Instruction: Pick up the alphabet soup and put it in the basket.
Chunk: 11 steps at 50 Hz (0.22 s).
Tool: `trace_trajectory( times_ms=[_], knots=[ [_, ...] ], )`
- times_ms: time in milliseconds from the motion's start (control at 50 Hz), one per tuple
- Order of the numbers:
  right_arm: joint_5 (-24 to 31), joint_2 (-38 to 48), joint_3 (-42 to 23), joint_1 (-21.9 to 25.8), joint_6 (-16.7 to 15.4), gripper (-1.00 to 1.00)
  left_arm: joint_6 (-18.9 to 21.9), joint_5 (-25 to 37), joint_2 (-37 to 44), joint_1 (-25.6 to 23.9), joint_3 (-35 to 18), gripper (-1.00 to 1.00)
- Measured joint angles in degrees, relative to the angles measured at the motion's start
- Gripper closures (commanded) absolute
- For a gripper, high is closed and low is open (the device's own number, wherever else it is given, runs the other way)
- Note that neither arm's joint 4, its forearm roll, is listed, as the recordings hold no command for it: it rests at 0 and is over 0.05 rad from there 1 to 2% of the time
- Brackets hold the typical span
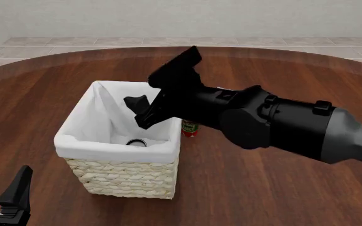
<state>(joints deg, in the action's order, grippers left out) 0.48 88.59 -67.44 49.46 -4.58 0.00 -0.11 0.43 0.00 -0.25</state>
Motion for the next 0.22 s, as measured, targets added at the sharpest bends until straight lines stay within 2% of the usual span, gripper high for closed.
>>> trace_trajectory(
  times_ms=[220],
  knots=[
    [1.0,-5.3,2.3,-0.5,-0.6,-1.0,0.0,0.0,0.0,0.0,0.0,-1.0]
  ],
)
